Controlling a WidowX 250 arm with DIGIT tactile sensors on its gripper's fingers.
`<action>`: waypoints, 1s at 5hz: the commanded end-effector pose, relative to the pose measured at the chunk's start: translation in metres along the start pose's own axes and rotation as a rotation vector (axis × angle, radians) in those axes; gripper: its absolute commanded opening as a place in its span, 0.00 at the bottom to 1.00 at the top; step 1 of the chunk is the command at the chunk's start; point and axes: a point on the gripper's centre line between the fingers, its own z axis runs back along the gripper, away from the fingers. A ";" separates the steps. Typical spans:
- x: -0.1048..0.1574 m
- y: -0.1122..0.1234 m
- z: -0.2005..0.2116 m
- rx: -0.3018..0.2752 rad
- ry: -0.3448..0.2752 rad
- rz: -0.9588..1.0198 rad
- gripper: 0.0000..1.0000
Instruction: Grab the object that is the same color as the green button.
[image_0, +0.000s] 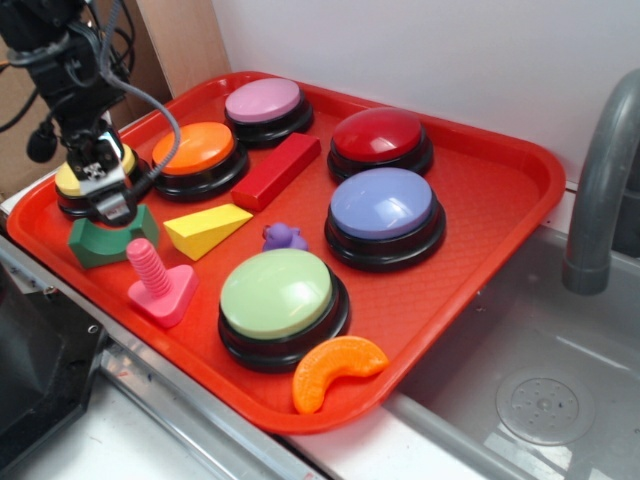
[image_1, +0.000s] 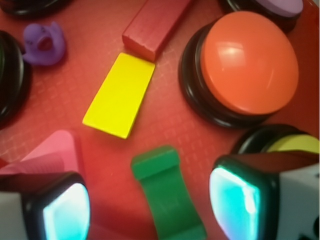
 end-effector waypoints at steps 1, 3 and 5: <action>0.004 0.009 -0.027 -0.022 0.020 -0.028 1.00; 0.002 0.011 -0.042 -0.041 0.042 -0.024 1.00; 0.006 0.005 -0.046 -0.033 0.041 -0.061 0.00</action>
